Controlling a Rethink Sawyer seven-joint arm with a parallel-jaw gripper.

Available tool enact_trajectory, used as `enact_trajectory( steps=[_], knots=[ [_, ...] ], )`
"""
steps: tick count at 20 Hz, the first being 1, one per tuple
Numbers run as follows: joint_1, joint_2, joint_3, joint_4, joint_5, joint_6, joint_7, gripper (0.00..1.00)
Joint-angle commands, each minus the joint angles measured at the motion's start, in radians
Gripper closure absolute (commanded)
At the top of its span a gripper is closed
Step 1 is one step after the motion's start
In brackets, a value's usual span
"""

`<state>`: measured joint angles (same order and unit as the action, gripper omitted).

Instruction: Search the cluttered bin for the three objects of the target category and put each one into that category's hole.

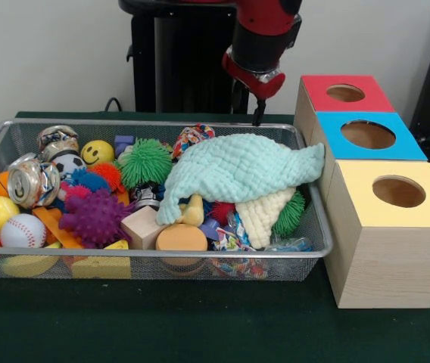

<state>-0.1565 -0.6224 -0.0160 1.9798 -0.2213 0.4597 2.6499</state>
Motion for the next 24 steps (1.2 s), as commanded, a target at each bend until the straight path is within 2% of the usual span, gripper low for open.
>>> enact_trajectory(
  steps=[1,8,17,24],
  knots=[
    [0.022,0.001,0.081,-0.198,0.038,-0.003,0.016,0.0],
    [0.022,0.006,0.087,-0.244,0.054,0.064,0.002,0.0],
    [-0.017,0.0,0.115,-0.299,0.078,0.163,-0.054,0.0],
    [-0.025,0.007,0.119,-0.341,0.078,0.169,-0.056,0.0]
  ],
)
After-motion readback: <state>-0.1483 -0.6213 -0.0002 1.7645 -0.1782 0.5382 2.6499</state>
